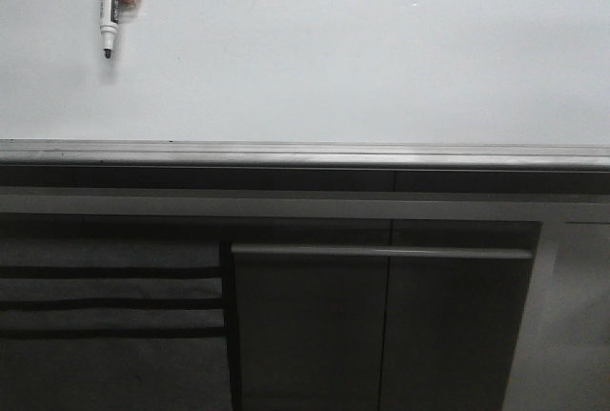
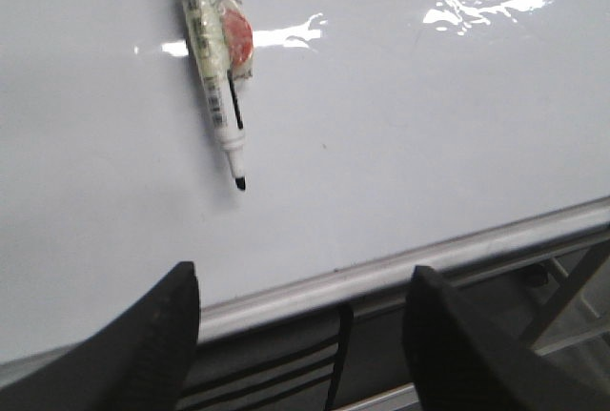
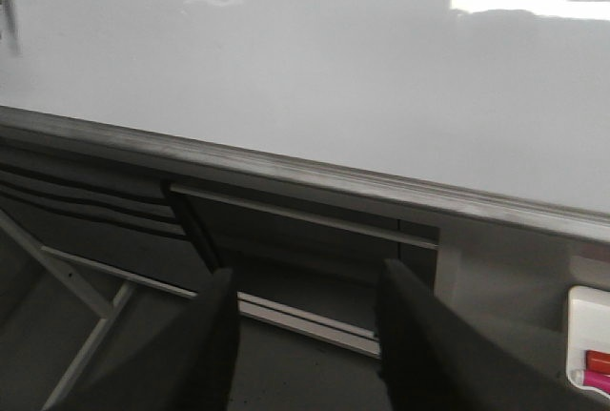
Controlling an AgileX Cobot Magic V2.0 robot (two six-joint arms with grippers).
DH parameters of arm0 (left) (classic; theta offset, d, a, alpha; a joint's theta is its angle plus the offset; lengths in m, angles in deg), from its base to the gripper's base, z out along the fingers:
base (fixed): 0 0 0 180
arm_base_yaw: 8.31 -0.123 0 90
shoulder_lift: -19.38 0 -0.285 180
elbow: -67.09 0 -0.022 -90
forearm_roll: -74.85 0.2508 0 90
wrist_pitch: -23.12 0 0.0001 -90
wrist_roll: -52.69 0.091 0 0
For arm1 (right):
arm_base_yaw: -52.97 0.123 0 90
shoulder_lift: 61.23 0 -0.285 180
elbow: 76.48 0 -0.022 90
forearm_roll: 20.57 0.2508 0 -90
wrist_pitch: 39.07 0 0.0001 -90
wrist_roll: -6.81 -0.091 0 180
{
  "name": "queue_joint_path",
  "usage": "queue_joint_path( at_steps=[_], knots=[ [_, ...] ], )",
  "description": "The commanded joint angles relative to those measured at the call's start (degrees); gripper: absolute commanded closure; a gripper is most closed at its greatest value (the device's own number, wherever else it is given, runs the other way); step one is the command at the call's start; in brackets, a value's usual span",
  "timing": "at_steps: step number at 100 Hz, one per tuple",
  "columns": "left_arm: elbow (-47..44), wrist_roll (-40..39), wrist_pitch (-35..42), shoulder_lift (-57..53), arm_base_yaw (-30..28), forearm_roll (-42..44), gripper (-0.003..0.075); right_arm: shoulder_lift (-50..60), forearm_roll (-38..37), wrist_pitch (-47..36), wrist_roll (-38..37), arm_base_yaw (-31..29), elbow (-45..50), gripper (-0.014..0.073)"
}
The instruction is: Write number 0 on whiteboard
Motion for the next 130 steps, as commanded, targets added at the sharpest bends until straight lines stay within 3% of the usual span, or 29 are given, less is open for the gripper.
queue_joint_path(
  at_steps=[1, 17, 32, 62, 71, 107, 117, 130],
  knots=[
    [6.02, -0.51, 5.36, 4.09, -1.0, -0.07, 0.0292, -0.78, 3.33, -2.16, 2.47, -0.1, -1.86, 0.0292],
    [13.34, -0.51, 4.25, 13.21, -4.62, -1.28, 0.0293, -0.78, 3.33, -2.01, 2.46, -0.1, -1.86, 0.0292],
    [19.27, -0.51, 0.48, 20.7, -4.74, -0.79, 0.0292, -0.78, 3.33, -1.8, 2.46, -0.1, -1.86, 0.0292],
    [26.26, -0.51, 0.1, 29.14, -4.94, -1.34, 0.0298, -0.78, 3.33, -1.69, 2.46, -0.1, -1.86, 0.0292],
    [26.99, -0.51, 0.22, 30.16, -4.94, -1.34, 0.0353, -0.78, 3.33, -1.69, 2.46, -0.1, -1.86, 0.0292],
    [27.04, -0.51, -0.61, 30.18, -5.21, -0.98, 0.0738, -0.78, 3.33, -1.69, 2.46, -0.1, -1.86, 0.0292],
    [27.04, -0.51, -3.73, 28.29, -5.21, 0.23, 0.074, -0.78, 3.33, -1.29, 2.46, -0.1, -1.86, 0.0292],
    [27.04, 1.32, -13.62, 23.51, -4.83, 5.23, 0.074, -1.57, 3.33, 2.01, 2.59, 0.0, -1.96, 0.0292]
  ],
)
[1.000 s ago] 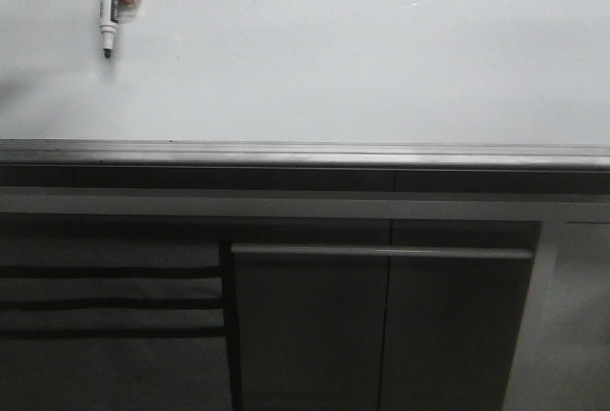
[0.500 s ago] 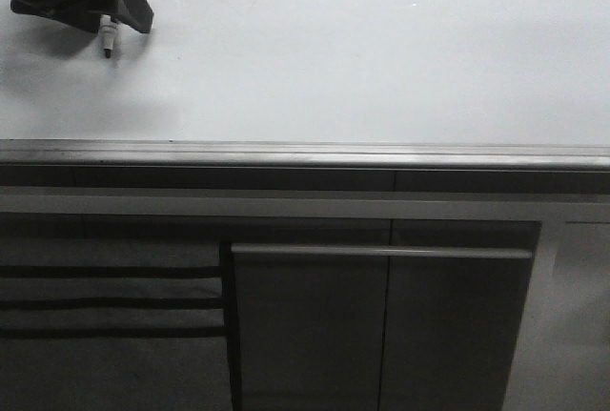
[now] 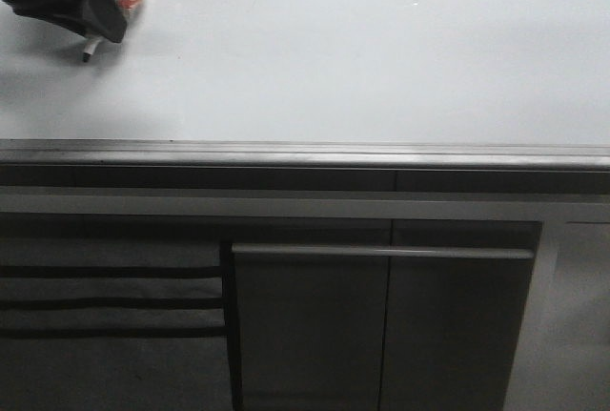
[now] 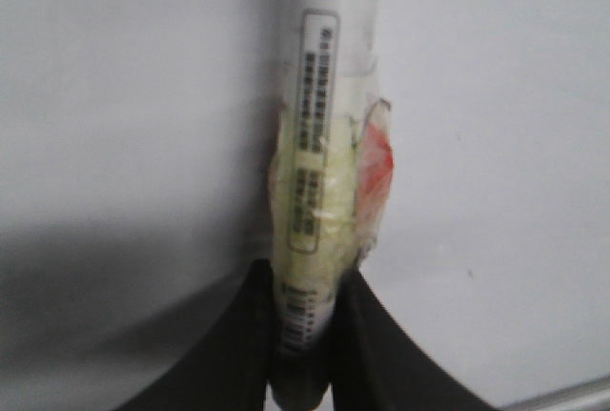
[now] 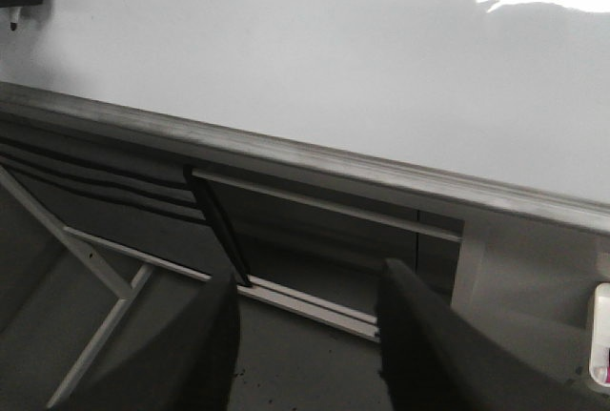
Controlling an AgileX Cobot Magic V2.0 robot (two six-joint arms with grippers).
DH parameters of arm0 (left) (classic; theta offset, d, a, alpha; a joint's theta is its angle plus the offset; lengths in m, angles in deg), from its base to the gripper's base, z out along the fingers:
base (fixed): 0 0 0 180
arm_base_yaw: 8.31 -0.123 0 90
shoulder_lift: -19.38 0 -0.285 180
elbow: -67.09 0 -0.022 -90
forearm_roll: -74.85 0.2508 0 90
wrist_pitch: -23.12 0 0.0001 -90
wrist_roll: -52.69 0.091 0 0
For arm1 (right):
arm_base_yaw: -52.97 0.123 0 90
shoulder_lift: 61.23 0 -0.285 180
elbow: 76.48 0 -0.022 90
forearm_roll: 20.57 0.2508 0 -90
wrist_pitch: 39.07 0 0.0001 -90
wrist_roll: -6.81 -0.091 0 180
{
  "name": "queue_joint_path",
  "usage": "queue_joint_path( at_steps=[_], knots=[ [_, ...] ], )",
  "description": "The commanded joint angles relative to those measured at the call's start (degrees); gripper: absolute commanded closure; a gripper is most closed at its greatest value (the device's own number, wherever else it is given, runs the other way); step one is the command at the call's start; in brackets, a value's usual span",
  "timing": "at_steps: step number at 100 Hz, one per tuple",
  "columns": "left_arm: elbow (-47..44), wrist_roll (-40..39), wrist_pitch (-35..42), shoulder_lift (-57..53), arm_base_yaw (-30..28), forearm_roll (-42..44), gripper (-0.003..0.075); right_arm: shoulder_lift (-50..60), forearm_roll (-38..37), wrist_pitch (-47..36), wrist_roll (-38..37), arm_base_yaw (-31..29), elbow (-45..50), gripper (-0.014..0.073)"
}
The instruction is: Write number 0 on whiteboard
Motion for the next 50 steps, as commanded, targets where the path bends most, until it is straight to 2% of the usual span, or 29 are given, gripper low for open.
queue_joint_path(
  at_steps=[1, 12, 26, 38, 50],
  knots=[
    [1.83, 2.2, -3.8, -6.23, 0.18, 3.09, 0.0741, -1.55, 1.95, -0.29, 0.84, 0.23, -2.07, 0.0292],
    [1.83, 11.1, -13.43, -10.61, 2.75, 2.84, 0.074, -4.12, 2.73, 1.67, 2.69, 2.28, -3.43, 0.0292],
    [1.83, 19.94, -25.55, -15.18, 9.48, 2.48, 0.0741, -9.45, 3.13, 5.52, 6.08, 7.68, -7.17, 0.0292],
    [1.83, 22.65, -33.94, -16.82, 17.71, 2.23, 0.074, -15.15, 3.13, 7.96, 10.08, 13.21, -11.0, 0.0292],
    [1.83, 23.52, -38.08, -16.74, 25.92, 2.12, 0.074, -19.96, 2.07, 8.5, 14.79, 19.38, -14.75, 0.0292]
  ],
)
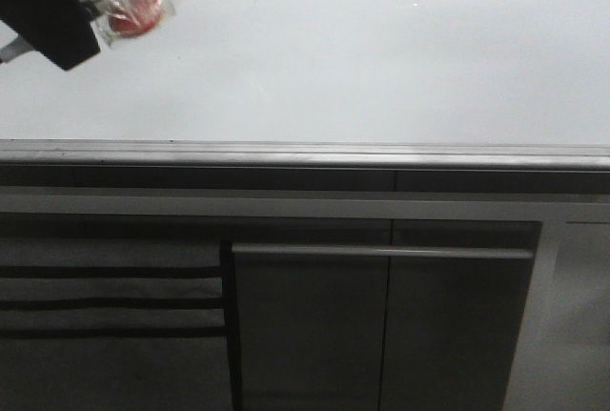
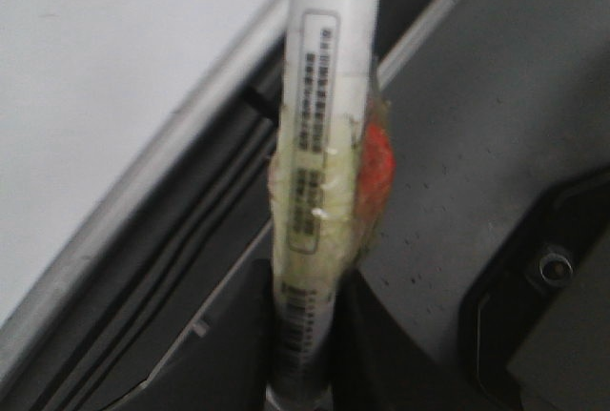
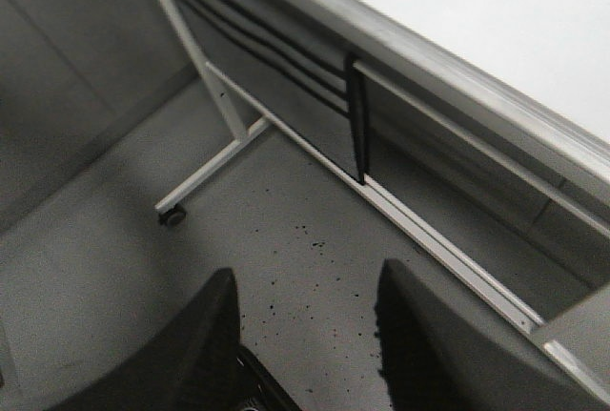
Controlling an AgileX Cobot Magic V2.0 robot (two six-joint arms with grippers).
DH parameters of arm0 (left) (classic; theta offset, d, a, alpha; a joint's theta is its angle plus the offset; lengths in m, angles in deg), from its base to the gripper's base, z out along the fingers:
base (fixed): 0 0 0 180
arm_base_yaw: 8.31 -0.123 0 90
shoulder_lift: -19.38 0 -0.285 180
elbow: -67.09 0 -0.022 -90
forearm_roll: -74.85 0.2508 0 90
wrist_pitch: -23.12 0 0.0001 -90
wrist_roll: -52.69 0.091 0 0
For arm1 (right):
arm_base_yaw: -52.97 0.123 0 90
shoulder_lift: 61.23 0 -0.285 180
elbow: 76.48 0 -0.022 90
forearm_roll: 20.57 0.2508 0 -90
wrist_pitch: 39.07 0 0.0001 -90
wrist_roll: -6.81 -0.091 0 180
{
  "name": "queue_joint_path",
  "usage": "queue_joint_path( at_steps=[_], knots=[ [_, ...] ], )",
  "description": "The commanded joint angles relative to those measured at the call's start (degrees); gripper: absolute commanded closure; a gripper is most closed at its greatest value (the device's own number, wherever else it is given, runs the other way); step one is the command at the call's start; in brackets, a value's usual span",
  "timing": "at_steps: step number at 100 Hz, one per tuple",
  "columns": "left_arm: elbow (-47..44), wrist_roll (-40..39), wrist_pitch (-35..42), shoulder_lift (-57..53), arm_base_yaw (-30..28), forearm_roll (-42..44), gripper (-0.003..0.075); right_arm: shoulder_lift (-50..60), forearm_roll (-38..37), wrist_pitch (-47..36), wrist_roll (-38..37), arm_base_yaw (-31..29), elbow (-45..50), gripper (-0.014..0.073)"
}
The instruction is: Write number 0 on whiteboard
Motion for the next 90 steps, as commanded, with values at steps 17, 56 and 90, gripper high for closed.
queue_joint_path(
  at_steps=[17, 56, 90],
  knots=[
    [1.83, 3.28, -1.21, -1.3, 14.73, -0.28, 0.074, -9.79, -2.64, -0.15, 13.54, 13.16, -9.4, 0.0292],
    [1.83, 3.8, -1.09, -1.3, 21.2, 0.76, 0.074, -18.71, -5.3, -4.11, 20.29, 25.0, -14.18, 0.0292],
    [1.83, 3.8, -1.09, -1.3, 21.2, 1.38, 0.0741, -18.73, -0.24, -5.06, 22.14, 25.66, -14.28, 0.0295]
  ],
)
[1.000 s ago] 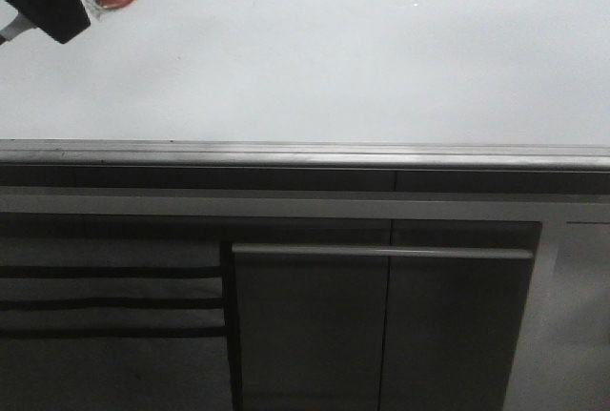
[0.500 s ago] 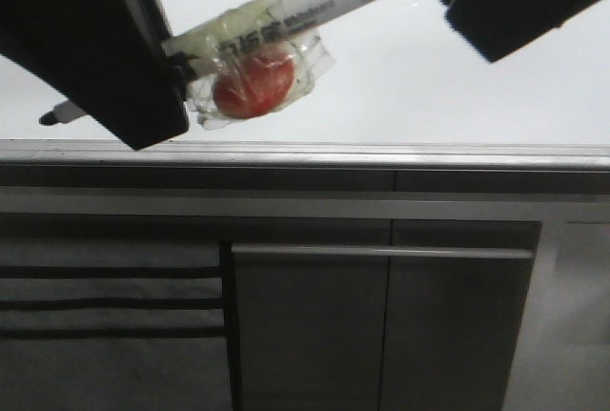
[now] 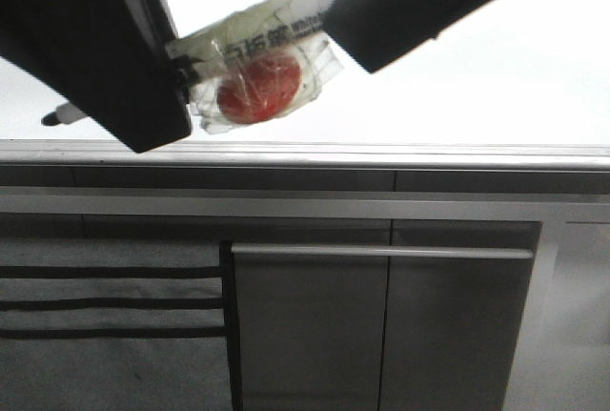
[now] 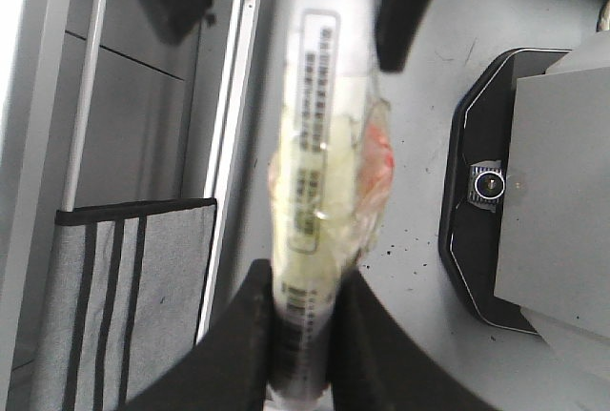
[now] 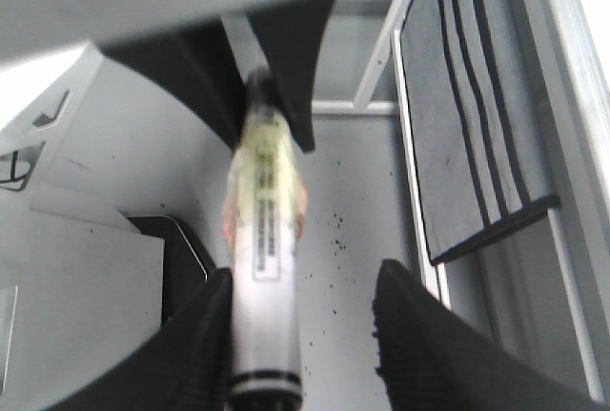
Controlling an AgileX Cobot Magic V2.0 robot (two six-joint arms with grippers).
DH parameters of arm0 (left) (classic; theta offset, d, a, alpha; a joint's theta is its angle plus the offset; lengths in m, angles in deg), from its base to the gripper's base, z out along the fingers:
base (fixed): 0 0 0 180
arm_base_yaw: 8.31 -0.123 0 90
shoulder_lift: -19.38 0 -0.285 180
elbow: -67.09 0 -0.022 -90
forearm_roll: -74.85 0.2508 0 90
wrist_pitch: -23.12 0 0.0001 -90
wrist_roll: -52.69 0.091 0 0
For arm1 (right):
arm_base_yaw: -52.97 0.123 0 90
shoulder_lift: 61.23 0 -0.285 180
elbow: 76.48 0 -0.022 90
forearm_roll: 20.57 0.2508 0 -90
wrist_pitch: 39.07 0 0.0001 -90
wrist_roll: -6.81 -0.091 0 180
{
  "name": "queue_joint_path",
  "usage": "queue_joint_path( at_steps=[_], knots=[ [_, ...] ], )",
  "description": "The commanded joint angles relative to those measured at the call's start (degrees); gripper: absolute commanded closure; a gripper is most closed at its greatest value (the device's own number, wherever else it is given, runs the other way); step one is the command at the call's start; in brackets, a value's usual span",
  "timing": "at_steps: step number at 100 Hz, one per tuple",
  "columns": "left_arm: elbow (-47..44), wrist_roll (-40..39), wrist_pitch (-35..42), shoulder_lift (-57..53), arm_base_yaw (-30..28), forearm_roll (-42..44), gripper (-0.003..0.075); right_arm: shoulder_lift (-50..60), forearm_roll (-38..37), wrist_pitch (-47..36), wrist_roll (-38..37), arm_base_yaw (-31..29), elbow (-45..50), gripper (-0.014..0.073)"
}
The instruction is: Write number 0 on whiteboard
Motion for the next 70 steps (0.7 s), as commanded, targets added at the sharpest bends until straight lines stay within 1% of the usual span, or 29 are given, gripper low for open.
queue_joint_path(
  at_steps=[1, 40, 51, 56, 70],
  knots=[
    [1.83, -0.09, 1.98, -1.3, 0.55, 0.16, 0.0741, 1.03, 2.8, -2.15, 1.15, 0.28, -1.99, 0.0295],
    [1.83, -0.09, 3.63, -1.3, 0.55, 0.28, 0.0741, -0.83, 3.85, -2.05, 1.23, 0.28, -1.99, 0.0295],
    [1.83, -0.09, 3.63, -1.3, 0.55, 1.03, 0.074, -0.83, 4.11, -0.74, 3.24, 0.28, -2.22, 0.0296],
    [1.83, -0.09, 3.63, -1.3, 0.55, 1.71, 0.074, -0.83, 4.11, -0.5, 4.49, 0.28, -2.22, 0.0312],
    [1.83, -0.09, 3.63, -1.3, 0.55, 2.22, 0.074, -0.83, 5.48, -0.82, 7.74, 0.28, -2.22, 0.0391]
  ],
)
